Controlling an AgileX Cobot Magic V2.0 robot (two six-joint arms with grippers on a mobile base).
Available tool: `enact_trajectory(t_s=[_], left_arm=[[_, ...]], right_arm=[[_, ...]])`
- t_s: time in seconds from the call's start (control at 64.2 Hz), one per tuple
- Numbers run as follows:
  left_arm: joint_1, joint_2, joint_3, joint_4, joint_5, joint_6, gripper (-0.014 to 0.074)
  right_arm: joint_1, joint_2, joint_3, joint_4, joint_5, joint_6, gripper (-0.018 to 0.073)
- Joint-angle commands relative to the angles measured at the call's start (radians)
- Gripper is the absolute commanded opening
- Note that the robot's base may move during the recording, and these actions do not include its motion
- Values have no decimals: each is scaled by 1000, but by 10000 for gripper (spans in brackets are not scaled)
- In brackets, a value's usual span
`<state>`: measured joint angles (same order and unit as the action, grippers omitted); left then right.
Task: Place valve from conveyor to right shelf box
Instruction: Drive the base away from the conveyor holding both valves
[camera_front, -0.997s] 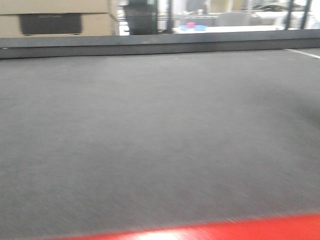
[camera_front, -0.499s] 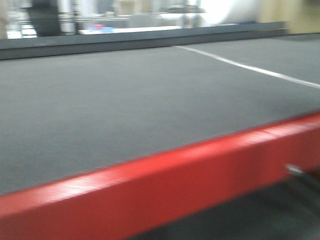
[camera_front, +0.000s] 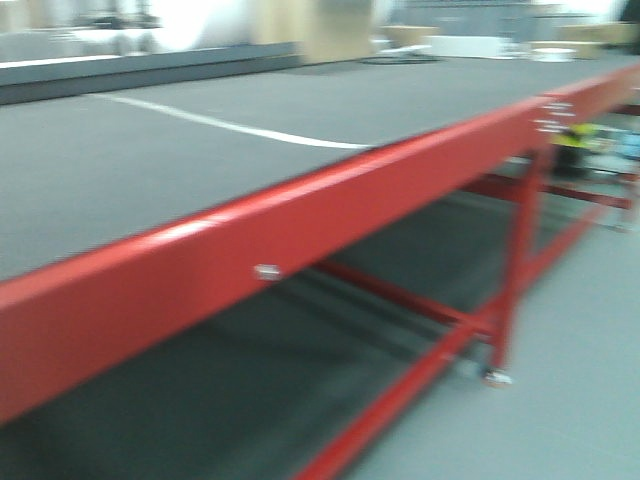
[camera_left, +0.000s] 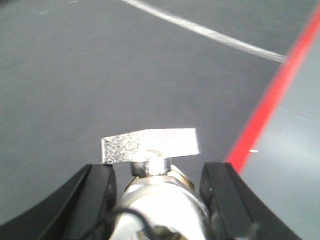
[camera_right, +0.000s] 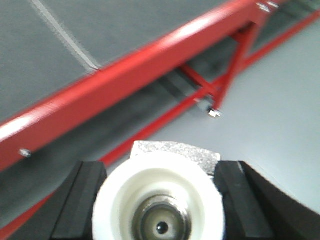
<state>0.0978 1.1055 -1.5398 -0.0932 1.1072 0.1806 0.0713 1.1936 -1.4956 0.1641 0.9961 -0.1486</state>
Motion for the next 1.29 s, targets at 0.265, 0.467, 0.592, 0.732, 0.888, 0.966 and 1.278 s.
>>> enact_trajectory(t_s=[0.265,0.467,0.592,0.732,0.888,0.966,1.278], left_arm=[[-3,-11,-11,-12,-111,-8,-111],[-3,-11,-11,-12,-150,-8,-111],[-3,-11,-11,-12,-162,-8,-111],[-3,-11,-11,-12,-162,-8,-111],[-3,-11,-11,-12,-162,-8,-111],[-3,-11,-11,-12,-162,-8,-111],[-3,-11,-11,-12,-162,-8,-111]], right_arm=[[-1,-12,-19,0,-64,-6,-154],[-1,-12,-19,0,-64,-6,-154],[-1,-12,-19,0,-64,-6,-154],[-1,-12,-19,0,-64,-6,-154],[-1,-12,-19,0,-64,-6,-154],[-1,-12,-19,0,-64,-6,-154],[-1,-12,-19,0,-64,-6,-154]])
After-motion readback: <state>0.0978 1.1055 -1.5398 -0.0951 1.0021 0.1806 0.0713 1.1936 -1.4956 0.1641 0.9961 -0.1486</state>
